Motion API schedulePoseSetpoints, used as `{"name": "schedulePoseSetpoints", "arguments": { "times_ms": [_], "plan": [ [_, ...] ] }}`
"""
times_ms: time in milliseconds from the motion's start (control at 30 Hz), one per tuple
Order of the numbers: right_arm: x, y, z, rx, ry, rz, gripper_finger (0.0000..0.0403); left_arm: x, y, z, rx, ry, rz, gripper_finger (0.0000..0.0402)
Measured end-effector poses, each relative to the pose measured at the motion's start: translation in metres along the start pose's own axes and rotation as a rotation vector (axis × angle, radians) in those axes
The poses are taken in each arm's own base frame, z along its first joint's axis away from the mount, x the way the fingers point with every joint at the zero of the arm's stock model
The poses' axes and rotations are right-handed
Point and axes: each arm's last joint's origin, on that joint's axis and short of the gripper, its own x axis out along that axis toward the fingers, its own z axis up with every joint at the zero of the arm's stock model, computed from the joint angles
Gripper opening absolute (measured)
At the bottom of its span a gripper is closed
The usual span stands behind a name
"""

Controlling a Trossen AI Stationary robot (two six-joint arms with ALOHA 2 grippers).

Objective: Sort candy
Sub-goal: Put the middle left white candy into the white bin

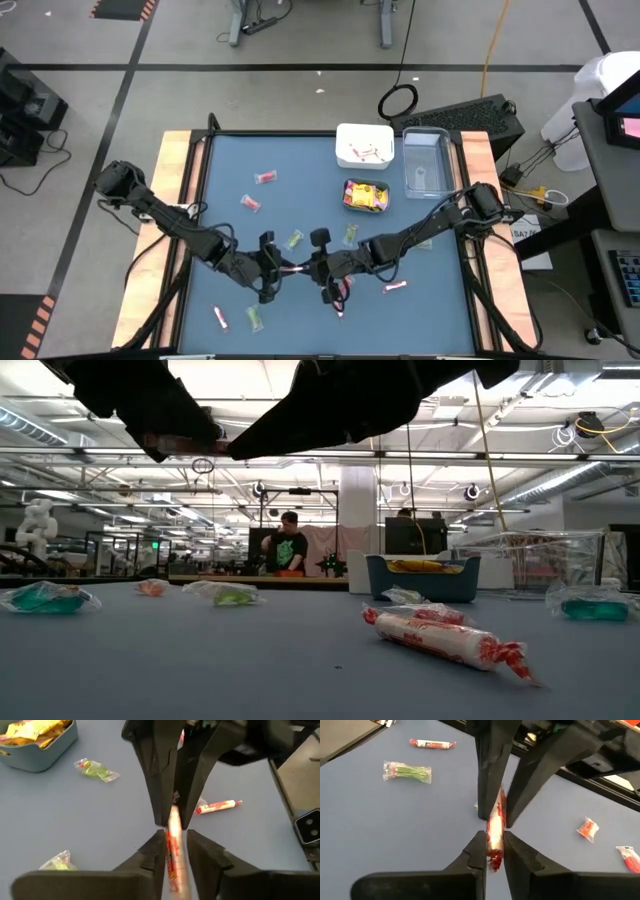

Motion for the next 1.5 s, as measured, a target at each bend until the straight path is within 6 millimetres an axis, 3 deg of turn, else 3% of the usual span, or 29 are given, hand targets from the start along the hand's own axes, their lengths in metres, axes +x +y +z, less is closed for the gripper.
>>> {"name": "schedulePoseSetpoints", "arguments": {
  "times_ms": [300, 433, 700, 967, 1100, 1300, 1500],
  "plan": [
    [0.000, 0.001, -0.005, -0.038, 0.045, 0.009, 0.0034, -0.004, -0.005, -0.003, 0.026, -0.021, 0.033, 0.0214],
    [-0.010, -0.001, -0.006, -0.047, 0.128, 0.040, 0.0034, -0.010, -0.009, -0.003, 0.055, -0.064, 0.077, 0.0250],
    [-0.076, -0.013, 0.021, -0.007, 0.195, 0.140, 0.0034, -0.018, -0.023, -0.010, 0.097, -0.075, 0.067, 0.0260],
    [-0.131, -0.021, 0.041, 0.008, 0.078, 0.217, 0.0034, -0.024, -0.031, -0.015, 0.086, -0.091, 0.067, 0.0260],
    [-0.138, -0.020, 0.024, 0.000, -0.070, 0.194, 0.0034, -0.024, -0.031, -0.019, 0.091, -0.096, 0.074, 0.0261],
    [-0.132, -0.027, -0.024, 0.070, -0.365, 0.080, 0.0037, -0.024, -0.029, -0.023, 0.074, -0.103, 0.099, 0.0261],
    [-0.132, -0.040, -0.041, 0.198, -0.674, -0.070, 0.0038, -0.024, -0.028, -0.021, 0.068, -0.128, 0.137, 0.0261]
  ]
}}
